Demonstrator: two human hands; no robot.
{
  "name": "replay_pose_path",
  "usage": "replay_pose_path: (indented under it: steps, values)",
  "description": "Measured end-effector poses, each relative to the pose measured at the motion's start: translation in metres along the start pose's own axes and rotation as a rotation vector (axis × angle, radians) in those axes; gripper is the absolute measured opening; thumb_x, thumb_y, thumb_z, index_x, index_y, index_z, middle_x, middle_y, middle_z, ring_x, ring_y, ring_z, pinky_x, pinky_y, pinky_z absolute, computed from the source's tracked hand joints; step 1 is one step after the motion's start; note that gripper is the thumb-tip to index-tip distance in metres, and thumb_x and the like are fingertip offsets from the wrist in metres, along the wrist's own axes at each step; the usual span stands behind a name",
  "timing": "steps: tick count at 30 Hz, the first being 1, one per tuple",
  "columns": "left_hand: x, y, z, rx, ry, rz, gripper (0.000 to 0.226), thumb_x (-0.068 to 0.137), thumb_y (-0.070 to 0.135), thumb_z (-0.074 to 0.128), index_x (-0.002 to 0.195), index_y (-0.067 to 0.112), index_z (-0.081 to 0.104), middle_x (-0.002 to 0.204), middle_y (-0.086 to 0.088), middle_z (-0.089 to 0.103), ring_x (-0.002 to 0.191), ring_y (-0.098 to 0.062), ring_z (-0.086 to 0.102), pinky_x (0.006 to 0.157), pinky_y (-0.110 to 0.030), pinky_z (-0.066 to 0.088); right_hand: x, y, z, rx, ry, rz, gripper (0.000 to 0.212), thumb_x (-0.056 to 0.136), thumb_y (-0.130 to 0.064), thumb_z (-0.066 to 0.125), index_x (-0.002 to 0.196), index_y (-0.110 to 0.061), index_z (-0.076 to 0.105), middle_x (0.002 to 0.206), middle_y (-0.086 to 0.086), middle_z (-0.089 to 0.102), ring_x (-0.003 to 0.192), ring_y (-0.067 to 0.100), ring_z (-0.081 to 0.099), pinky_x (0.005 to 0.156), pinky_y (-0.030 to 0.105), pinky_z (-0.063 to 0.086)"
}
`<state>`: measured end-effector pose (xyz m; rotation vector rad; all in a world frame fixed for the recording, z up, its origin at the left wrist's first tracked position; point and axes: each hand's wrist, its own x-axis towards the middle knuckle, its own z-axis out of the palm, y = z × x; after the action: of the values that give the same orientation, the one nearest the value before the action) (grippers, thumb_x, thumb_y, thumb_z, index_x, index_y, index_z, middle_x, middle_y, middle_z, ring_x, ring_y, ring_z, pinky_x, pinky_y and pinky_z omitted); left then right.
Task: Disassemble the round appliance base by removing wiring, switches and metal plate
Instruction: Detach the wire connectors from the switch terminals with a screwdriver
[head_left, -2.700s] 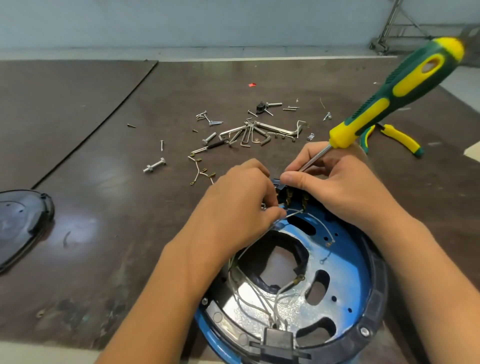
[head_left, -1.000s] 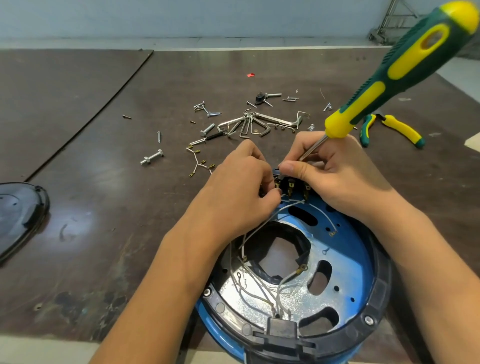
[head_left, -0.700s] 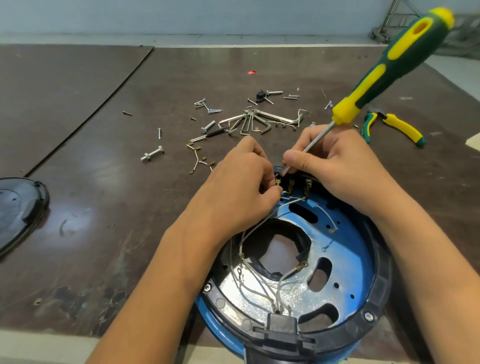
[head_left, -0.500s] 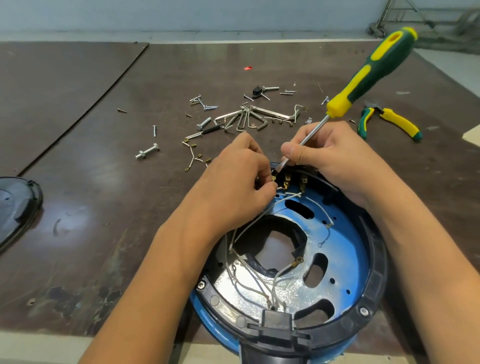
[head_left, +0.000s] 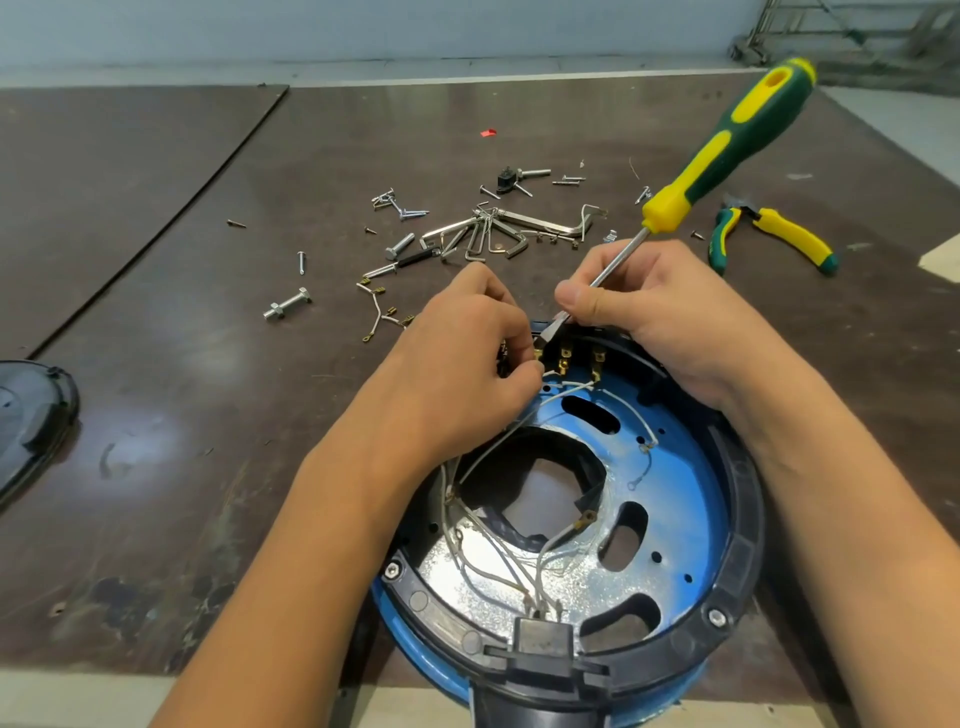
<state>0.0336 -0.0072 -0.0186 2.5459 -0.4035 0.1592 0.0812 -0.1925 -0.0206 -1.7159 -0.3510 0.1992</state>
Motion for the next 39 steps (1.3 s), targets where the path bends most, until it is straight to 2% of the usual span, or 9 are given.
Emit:
replay_pose_path:
  steps: [3,6,9,13,17,19,25,31,39]
  values:
    - [0.000,0.001,-0.001,0.001,-0.002,-0.007,0.020,0.087,0.031,0.072,0.070,0.033,0.061,0.103,0.010,0.047,0.089,-0.003,0.051,0.074,-0.024,0.049,-0.002,0.003,-0.001,-0.029,-0.015,-0.079,0.025,0.093,-0.008,0.072,0.072,-0.021,0.069,0.077,0.008,0.075,0.074,0.016,0.072,0.075,0.029,0.060]
    - [0.000,0.002,-0.001,0.002,-0.009,-0.012,0.021,0.087,0.030,0.072,0.070,0.034,0.059,0.103,0.010,0.047,0.089,-0.002,0.050,0.072,-0.021,0.047,-0.003,0.003,-0.002,-0.090,-0.014,-0.121,0.021,0.092,-0.012,0.073,0.073,-0.021,0.068,0.078,0.006,0.075,0.076,0.017,0.071,0.077,0.031,0.060]
    - [0.000,0.003,-0.002,0.008,-0.007,-0.015,0.022,0.086,0.030,0.072,0.070,0.034,0.059,0.102,0.011,0.046,0.089,-0.001,0.050,0.069,-0.017,0.042,-0.004,0.000,-0.001,-0.245,-0.027,-0.183,0.017,0.093,-0.015,0.073,0.077,-0.016,0.066,0.074,0.000,0.070,0.071,0.010,0.066,0.071,0.024,0.055]
    - [-0.001,0.003,-0.003,0.008,-0.006,-0.011,0.022,0.086,0.030,0.072,0.069,0.034,0.058,0.102,0.010,0.046,0.087,-0.002,0.050,0.068,-0.018,0.042,-0.006,-0.007,0.005,-0.413,-0.015,-0.268,0.021,0.092,-0.023,0.072,0.074,-0.025,0.061,0.070,-0.009,0.063,0.068,0.001,0.059,0.066,0.015,0.046]
    - [-0.001,0.003,-0.002,0.002,0.003,-0.004,0.022,0.086,0.029,0.072,0.069,0.033,0.059,0.103,0.009,0.047,0.087,-0.002,0.050,0.070,-0.023,0.046,-0.005,-0.006,0.008,-0.501,0.040,-0.269,0.023,0.094,-0.028,0.071,0.074,-0.023,0.060,0.073,0.007,0.067,0.073,0.023,0.064,0.069,0.042,0.055]
    - [-0.001,0.002,-0.002,-0.003,0.003,-0.005,0.020,0.086,0.030,0.072,0.070,0.032,0.060,0.103,0.009,0.047,0.086,-0.002,0.049,0.070,-0.024,0.046,-0.003,-0.005,0.007,-0.478,0.042,-0.239,0.024,0.095,-0.027,0.070,0.074,-0.023,0.060,0.076,0.015,0.069,0.074,0.031,0.065,0.074,0.050,0.056]
    - [-0.001,0.002,-0.002,-0.005,-0.004,-0.005,0.018,0.087,0.030,0.071,0.072,0.030,0.062,0.103,0.008,0.047,0.089,-0.005,0.051,0.076,-0.029,0.049,0.005,0.002,0.002,-0.240,0.041,-0.087,0.026,0.095,-0.019,0.072,0.070,-0.018,0.064,0.077,0.026,0.069,0.067,0.019,0.060,0.075,0.041,0.051]
    - [0.000,0.002,0.000,0.015,-0.004,-0.009,0.019,0.086,0.029,0.071,0.071,0.030,0.060,0.102,0.009,0.046,0.080,-0.001,0.048,0.065,-0.022,0.039,0.011,0.005,0.002,-0.221,0.035,-0.057,0.025,0.088,-0.029,0.074,0.067,-0.022,0.064,0.055,-0.002,0.062,0.057,0.014,0.055,0.070,0.039,0.048]
    - [0.001,0.002,0.000,0.023,-0.001,-0.009,0.015,0.085,0.026,0.072,0.073,0.027,0.063,0.102,0.008,0.048,0.080,-0.003,0.050,0.065,-0.017,0.037,0.012,0.004,0.002,-0.166,0.038,0.036,0.031,0.095,-0.019,0.072,0.067,-0.017,0.061,0.052,-0.002,0.056,0.052,0.010,0.049,0.064,0.025,0.043]
